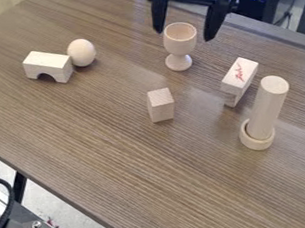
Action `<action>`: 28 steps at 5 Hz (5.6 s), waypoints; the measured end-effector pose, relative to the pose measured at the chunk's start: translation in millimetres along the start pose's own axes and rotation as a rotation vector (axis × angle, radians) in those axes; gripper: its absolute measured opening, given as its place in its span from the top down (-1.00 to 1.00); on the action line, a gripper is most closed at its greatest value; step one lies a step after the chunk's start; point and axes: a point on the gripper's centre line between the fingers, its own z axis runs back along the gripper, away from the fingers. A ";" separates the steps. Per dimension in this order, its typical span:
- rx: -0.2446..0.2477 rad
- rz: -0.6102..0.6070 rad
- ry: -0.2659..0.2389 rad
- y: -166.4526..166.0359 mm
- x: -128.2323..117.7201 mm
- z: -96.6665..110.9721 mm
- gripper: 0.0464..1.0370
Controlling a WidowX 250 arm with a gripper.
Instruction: Put the cube on top of the rectangular block
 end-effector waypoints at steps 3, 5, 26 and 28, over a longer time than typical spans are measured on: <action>-0.136 0.157 -0.001 0.1 -23.7 -24.3 -0.92; -0.179 0.224 0.061 14.2 -31.0 -43.6 -0.92; -0.191 -0.421 0.115 -78.5 22.7 -27.9 -0.03; -0.211 -0.441 0.142 -84.0 21.6 -31.6 -0.03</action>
